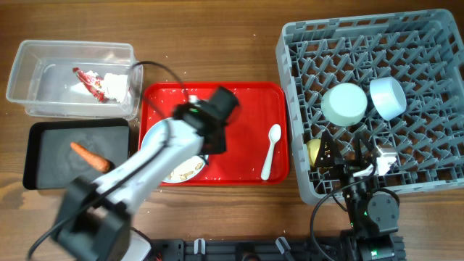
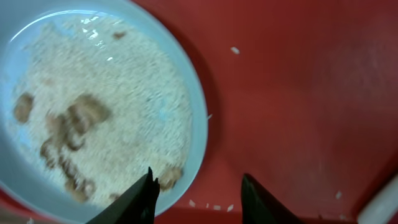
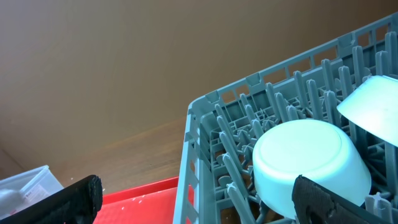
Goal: Sort waste into correct bins and load items into the dishwasher rack
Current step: 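Drop the carrot onto the black tray with the left gripper, then grasp the white food-scrap plate with the left gripper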
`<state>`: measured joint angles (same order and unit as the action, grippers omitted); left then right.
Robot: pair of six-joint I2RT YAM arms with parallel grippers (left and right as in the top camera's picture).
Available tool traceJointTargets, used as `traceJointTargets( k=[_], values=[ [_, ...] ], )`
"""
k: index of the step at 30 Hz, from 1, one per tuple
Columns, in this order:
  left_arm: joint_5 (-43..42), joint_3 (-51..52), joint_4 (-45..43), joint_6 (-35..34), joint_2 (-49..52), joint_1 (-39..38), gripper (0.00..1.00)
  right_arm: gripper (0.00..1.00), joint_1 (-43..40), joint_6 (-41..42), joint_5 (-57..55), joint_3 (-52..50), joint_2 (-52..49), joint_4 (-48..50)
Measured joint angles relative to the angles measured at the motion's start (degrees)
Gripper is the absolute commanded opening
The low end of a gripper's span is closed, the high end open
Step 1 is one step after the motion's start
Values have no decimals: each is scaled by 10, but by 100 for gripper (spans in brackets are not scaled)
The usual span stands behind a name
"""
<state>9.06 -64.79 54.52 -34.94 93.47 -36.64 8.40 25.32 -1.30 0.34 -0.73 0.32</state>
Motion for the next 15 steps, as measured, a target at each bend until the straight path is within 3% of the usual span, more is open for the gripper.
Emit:
traceJointTargets(
  k=[3, 7, 11, 15],
  values=[
    [27, 0, -36, 8, 87, -38, 25, 100, 0, 0, 0, 0, 0, 0],
    [53, -3, -56, 8, 142, -34, 4, 100, 0, 0, 0, 0, 0, 0],
    [68, -8, -43, 12, 146, -34, 4, 100, 0, 0, 0, 0, 0, 0],
    [85, -72, 72, 13, 146, -34, 4, 100, 0, 0, 0, 0, 0, 0]
  ],
)
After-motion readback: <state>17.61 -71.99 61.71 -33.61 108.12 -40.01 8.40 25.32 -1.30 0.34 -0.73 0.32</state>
